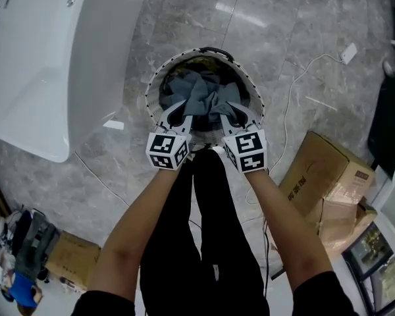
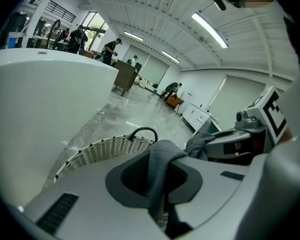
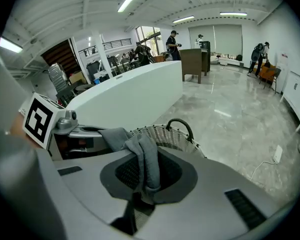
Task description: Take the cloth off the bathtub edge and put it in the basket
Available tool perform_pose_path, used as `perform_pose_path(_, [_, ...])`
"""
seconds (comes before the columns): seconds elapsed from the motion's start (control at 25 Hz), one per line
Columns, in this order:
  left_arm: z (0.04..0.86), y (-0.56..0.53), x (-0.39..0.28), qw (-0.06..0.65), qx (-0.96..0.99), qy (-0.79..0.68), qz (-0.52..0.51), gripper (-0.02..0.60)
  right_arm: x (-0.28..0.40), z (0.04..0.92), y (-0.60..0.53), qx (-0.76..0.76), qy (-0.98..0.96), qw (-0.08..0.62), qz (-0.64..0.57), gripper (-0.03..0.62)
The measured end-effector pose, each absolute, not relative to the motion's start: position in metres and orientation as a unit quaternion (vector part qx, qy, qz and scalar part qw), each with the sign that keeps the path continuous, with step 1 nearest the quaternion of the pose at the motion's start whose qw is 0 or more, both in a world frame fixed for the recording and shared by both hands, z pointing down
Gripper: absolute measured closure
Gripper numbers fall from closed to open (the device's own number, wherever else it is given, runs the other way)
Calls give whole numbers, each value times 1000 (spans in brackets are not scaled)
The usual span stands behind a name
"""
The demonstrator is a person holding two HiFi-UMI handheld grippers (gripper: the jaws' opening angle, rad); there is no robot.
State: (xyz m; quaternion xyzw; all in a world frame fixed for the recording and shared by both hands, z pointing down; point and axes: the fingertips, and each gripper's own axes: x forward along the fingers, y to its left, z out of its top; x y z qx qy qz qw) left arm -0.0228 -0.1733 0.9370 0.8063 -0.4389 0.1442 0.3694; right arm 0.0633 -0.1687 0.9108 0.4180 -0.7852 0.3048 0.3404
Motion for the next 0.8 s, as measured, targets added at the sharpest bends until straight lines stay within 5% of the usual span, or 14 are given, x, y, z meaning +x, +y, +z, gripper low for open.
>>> perform_pose_path(0.44, [982, -181, -47, 454, 755, -449, 149, 491, 65, 942, -161, 426, -747, 371, 351, 545])
perform_pose_path(0.8, [963, -169, -44, 414, 800, -396, 180, 380, 60, 923, -165, 444, -743, 352, 358, 411])
